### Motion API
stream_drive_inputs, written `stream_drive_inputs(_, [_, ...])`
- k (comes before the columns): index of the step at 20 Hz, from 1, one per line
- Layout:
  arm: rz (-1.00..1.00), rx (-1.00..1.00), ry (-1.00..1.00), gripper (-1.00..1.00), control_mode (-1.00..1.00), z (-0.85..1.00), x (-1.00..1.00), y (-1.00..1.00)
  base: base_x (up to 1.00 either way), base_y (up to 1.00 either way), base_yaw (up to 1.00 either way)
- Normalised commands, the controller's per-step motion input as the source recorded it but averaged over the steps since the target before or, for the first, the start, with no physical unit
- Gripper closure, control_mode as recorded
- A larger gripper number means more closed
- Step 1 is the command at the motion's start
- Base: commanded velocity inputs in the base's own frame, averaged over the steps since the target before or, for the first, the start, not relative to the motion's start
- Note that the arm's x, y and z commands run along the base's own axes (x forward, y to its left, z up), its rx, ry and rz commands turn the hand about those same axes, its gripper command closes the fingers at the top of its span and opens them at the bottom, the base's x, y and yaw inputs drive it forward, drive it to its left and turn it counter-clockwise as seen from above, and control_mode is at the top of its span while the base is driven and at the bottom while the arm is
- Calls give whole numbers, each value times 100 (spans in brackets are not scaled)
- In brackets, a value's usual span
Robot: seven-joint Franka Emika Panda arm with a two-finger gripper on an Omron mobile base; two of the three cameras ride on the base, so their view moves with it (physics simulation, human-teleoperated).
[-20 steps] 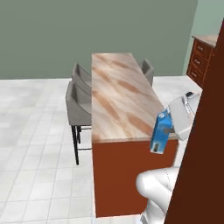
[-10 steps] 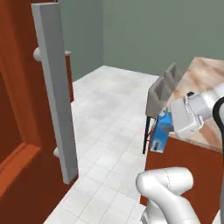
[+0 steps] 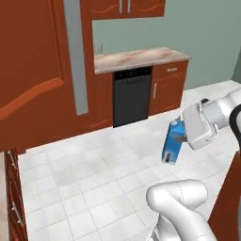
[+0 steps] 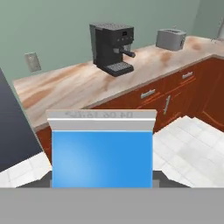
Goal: Pick the milk from the counter and place it in the open cabinet.
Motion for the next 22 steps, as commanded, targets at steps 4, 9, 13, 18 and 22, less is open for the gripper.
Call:
stream_drive_inputs(4, [0,0,0,100,100,0,0,0,23,0,63])
stream_drive_inputs(9, [0,0,0,100,100,0,0,0,26,0,59])
stream_drive_inputs(13, [0,0,0,100,100,0,0,0,31,-2,51])
stream_drive_inputs(18, [0,0,0,100,100,0,0,0,55,-23,22])
stream_drive_inputs(22, [0,0,0,100,100,0,0,0,59,-31,10])
